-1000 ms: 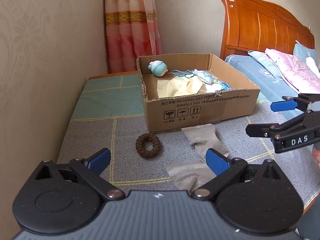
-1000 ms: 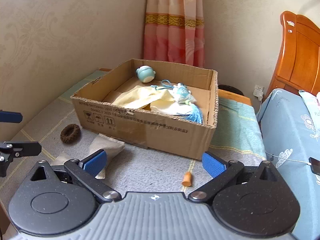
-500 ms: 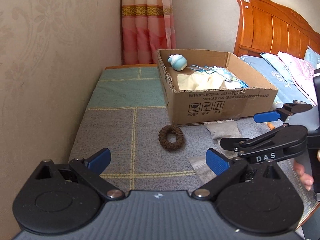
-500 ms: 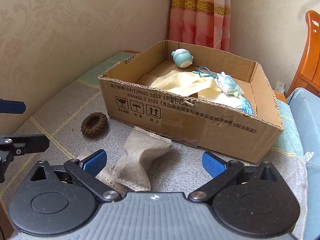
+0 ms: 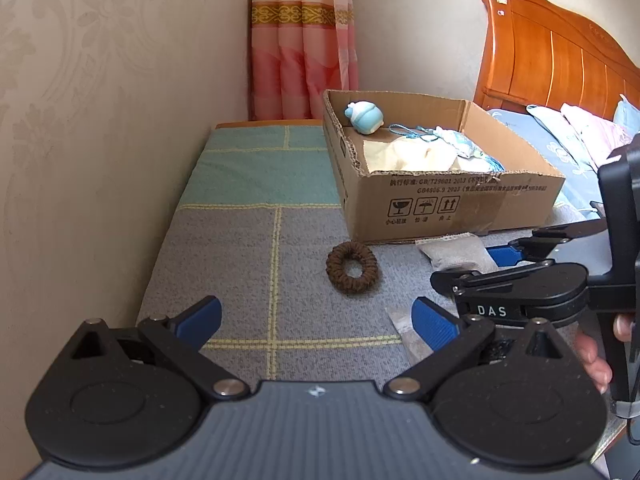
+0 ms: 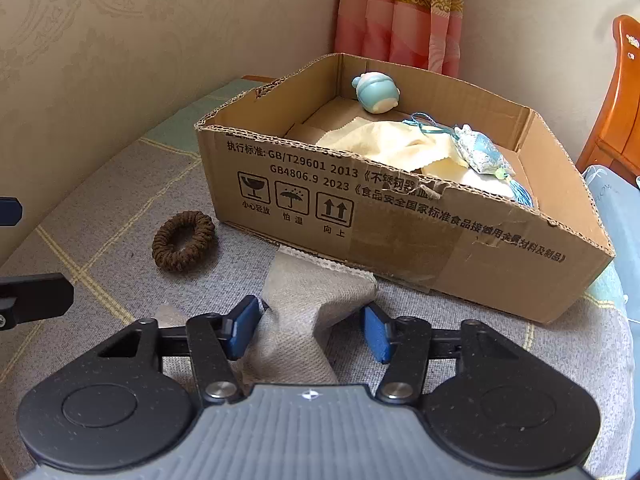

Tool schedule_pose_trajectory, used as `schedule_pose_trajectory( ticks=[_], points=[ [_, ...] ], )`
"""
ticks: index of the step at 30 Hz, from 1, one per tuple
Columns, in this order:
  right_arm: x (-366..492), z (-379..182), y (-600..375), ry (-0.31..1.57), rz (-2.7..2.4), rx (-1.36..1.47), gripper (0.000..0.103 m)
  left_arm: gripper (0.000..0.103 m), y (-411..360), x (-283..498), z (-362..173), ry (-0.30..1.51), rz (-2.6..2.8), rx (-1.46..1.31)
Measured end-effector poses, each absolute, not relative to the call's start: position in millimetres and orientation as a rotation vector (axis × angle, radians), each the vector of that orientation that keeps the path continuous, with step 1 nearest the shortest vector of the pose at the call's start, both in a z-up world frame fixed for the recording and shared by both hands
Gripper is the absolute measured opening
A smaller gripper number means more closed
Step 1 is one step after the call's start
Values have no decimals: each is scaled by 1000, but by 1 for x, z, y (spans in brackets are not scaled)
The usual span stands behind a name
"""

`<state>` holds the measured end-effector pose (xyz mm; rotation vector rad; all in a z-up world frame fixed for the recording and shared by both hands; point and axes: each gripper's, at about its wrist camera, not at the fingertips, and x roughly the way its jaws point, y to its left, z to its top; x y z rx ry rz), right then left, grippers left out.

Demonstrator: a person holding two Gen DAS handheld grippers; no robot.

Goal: Organize soft objects
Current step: 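Close right gripper on the grey cloth while left tool approaches the brown hair tie, then close left gripper on the brown hair tie while right gripper holds the grey cloth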

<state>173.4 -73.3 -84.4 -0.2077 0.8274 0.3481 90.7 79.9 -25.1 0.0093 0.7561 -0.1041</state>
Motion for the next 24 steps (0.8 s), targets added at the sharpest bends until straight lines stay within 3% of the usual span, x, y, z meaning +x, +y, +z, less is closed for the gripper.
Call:
schedule_pose_trajectory(
  ticks=[6, 24],
  points=[
    [168, -80, -81, 833, 368, -196, 40, 101, 76, 90, -23, 753, -120, 23],
    [134, -55, -121, 783, 398, -221, 38, 101, 53, 108, -28, 751, -201, 78]
  ],
)
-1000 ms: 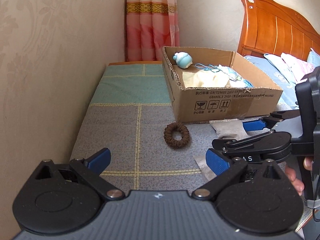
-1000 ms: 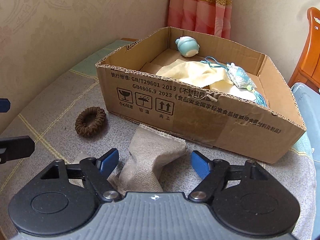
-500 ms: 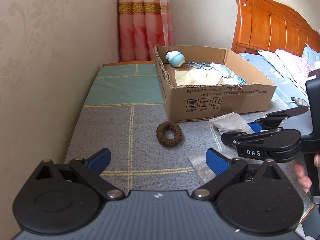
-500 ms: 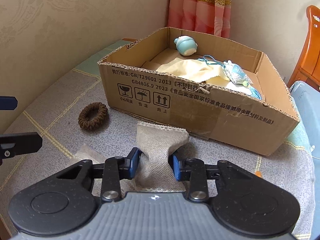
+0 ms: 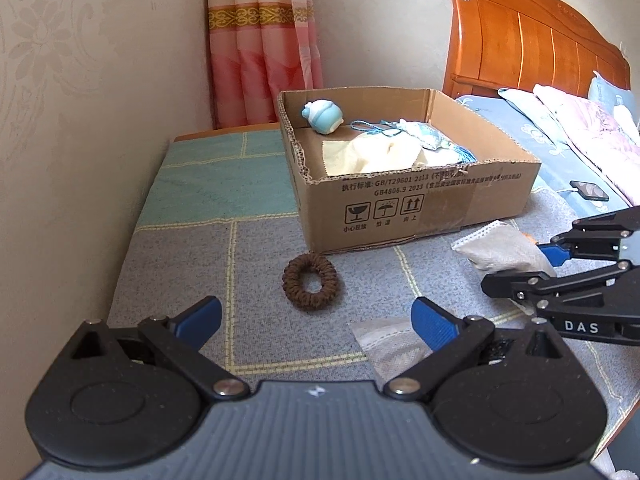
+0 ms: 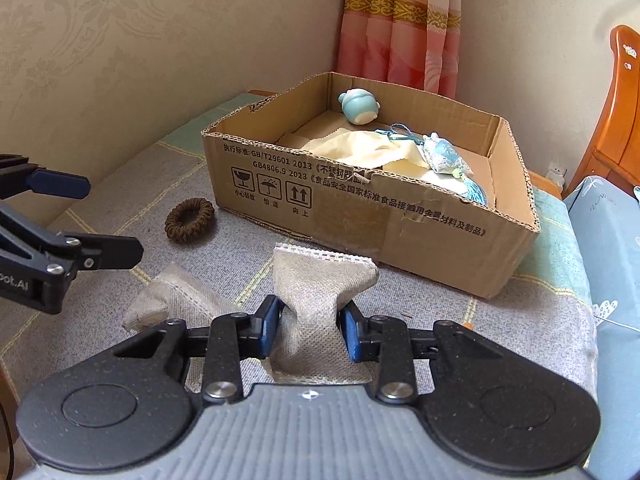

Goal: Organize soft objects
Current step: 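Close left gripper on the brown hair tie while right gripper holds the grey cloth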

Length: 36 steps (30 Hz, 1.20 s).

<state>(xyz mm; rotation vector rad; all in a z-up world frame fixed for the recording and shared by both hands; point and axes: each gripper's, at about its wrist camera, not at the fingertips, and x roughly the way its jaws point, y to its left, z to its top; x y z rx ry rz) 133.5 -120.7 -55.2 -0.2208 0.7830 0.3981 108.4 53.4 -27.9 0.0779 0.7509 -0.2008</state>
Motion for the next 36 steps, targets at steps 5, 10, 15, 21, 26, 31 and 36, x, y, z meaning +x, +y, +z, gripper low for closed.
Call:
schedule_pose_trajectory(
  ticks=[5, 10, 15, 21, 26, 31, 36],
  points=[
    [122, -52, -130, 780, 402, -243, 38, 95, 48, 124, -34, 725, -211, 86],
    [113, -52, -137, 773, 395, -250, 38, 72, 50, 145, -51, 737, -191, 59],
    [112, -52, -143, 775, 384, -244, 38, 61, 50, 156, -62, 758, -189, 46],
    [115, -52, -146, 777, 378, -240, 38, 58, 48, 160, -70, 788, -171, 58],
    [116, -54, -144, 781, 383, -242, 38, 51, 48, 159, -72, 778, -165, 55],
    [115, -55, -142, 782, 389, -248, 38, 38, 47, 159, -71, 775, -172, 58],
    [115, -54, -142, 779, 390, -250, 38, 35, 49, 159, -70, 776, -174, 53]
  ],
)
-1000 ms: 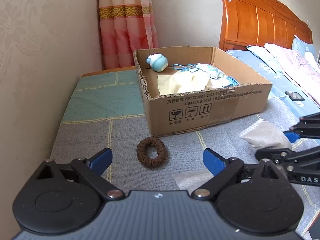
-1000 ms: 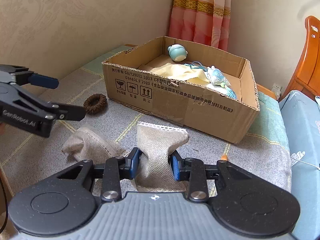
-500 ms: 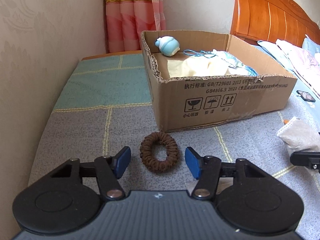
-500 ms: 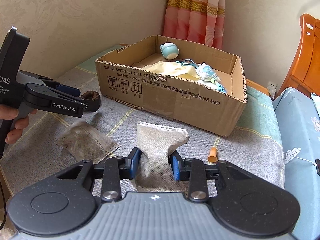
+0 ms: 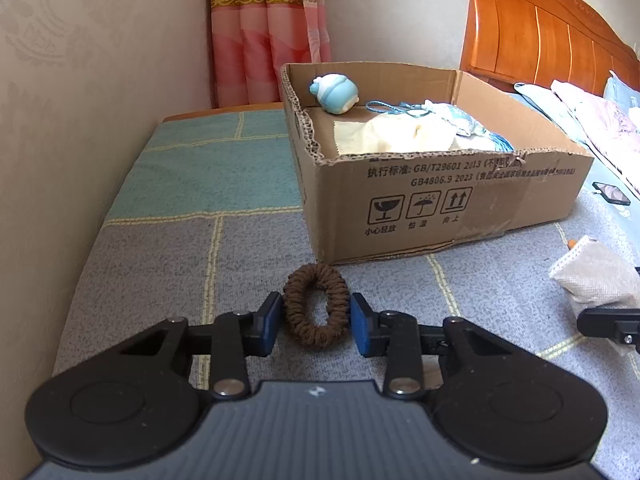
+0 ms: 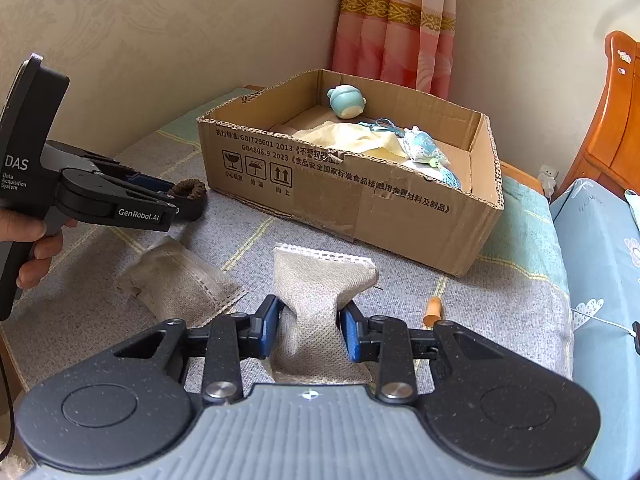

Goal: Organize soft objects
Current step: 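Close left gripper on the brown hair tie while right gripper holds the grey cloth, then lower the hair tie into the box and open left gripper while right carries grey cloth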

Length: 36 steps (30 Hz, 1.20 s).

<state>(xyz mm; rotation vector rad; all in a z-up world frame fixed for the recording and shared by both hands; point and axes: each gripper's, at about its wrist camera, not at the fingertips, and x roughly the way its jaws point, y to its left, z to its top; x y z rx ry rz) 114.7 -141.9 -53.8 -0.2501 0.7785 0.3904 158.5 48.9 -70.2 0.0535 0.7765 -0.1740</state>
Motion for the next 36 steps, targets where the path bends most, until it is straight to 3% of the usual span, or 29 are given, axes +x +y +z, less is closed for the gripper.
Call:
schedule_pose_trajectory(
  ticks=[14, 23, 36],
  points=[
    [112, -49, -142, 766, 398, -266, 38, 32, 53, 142, -57, 788, -241, 53],
    [110, -37, -149, 736, 415, -264, 38, 32, 40, 118, -6, 721, -379, 95],
    [104, -18, -157, 688, 412, -255, 38, 32, 11, 189, 39, 604, -390, 151]
  ],
)
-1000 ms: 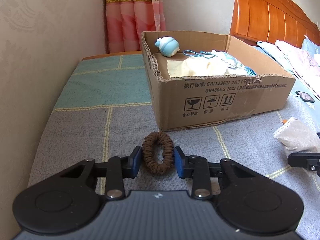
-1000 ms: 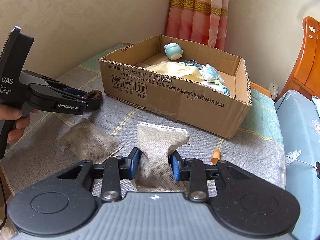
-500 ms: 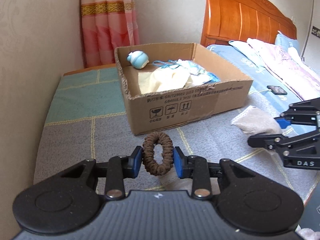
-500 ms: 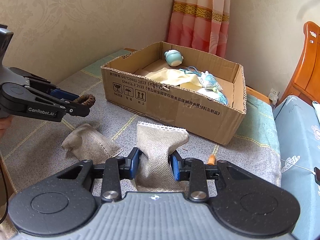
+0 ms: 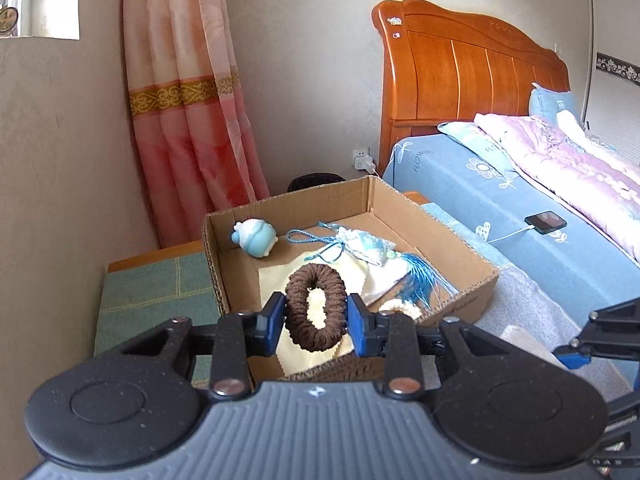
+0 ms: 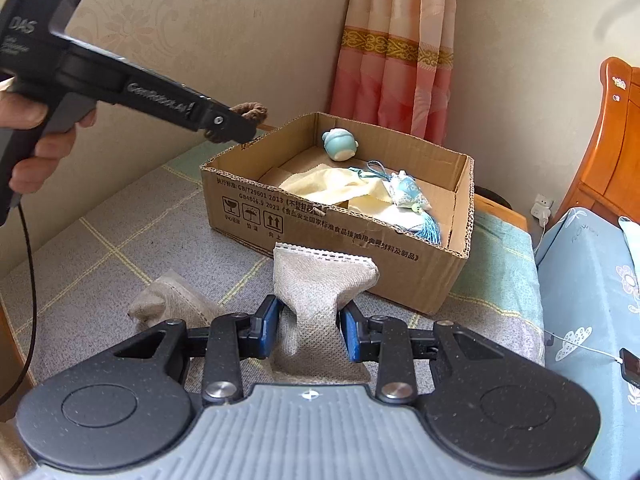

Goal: Organize soft objects
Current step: 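Lower the hair tie into the box and open left gripper while right carries grey cloth, then lower the grey cloth into the box and open right gripper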

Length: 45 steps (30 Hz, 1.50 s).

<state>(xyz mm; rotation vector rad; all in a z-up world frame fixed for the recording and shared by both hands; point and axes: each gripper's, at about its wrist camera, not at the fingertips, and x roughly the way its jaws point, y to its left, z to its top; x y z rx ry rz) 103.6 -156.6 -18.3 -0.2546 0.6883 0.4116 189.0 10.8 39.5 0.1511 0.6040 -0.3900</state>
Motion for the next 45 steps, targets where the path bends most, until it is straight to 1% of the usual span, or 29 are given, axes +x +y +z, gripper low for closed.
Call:
schedule_pose_trajectory(
  ticks=[3, 4, 5, 6, 10, 11, 12, 16, 18, 24, 30, 39, 40, 41, 42, 43, 44, 45],
  points=[
    [103, -16, -158, 685, 408, -251, 38, 39, 3, 206, 33, 588, -361, 172],
    [104, -16, -158, 686, 406, -250, 38, 53, 0, 211, 29, 590, -352, 188],
    [104, -16, -158, 686, 405, -249, 38, 72, -2, 215, 23, 585, -344, 208],
    [104, -15, -158, 685, 404, -250, 38, 79, -3, 219, 19, 574, -334, 220],
    [104, -13, -158, 680, 399, -256, 38, 81, 1, 216, 10, 614, -330, 183],
    [103, -11, -158, 677, 397, -256, 38, 84, 4, 211, 10, 613, -335, 163],
    [103, -10, -158, 673, 397, -257, 38, 90, 5, 206, 11, 611, -334, 156],
    [104, -5, -157, 660, 396, -271, 38, 95, 12, 182, 18, 610, -302, 146],
    [106, -2, -156, 654, 399, -276, 38, 101, 17, 171, 23, 615, -279, 122],
    [132, 14, -150, 628, 414, -287, 38, 103, 31, 137, 32, 571, -219, 48],
    [189, 27, -134, 648, 430, -260, 38, 102, 35, 120, 27, 580, -192, 38],
    [275, 29, -91, 659, 427, -310, 38, 102, 48, 106, 14, 616, -148, 37],
    [284, 30, -86, 660, 425, -310, 40, 102, 51, 105, 14, 620, -141, 33],
    [292, 31, -82, 666, 428, -307, 52, 102, 53, 105, 13, 623, -135, 26],
    [299, 32, -77, 669, 424, -302, 61, 102, 56, 104, 13, 626, -129, 20],
    [305, 32, -74, 658, 401, -294, 79, 102, 58, 103, 13, 628, -123, 16],
    [308, 33, -73, 644, 392, -288, 93, 102, 60, 103, 13, 629, -118, 15],
    [307, 34, -74, 630, 400, -279, 96, 102, 61, 103, 12, 630, -113, 15]
  ],
)
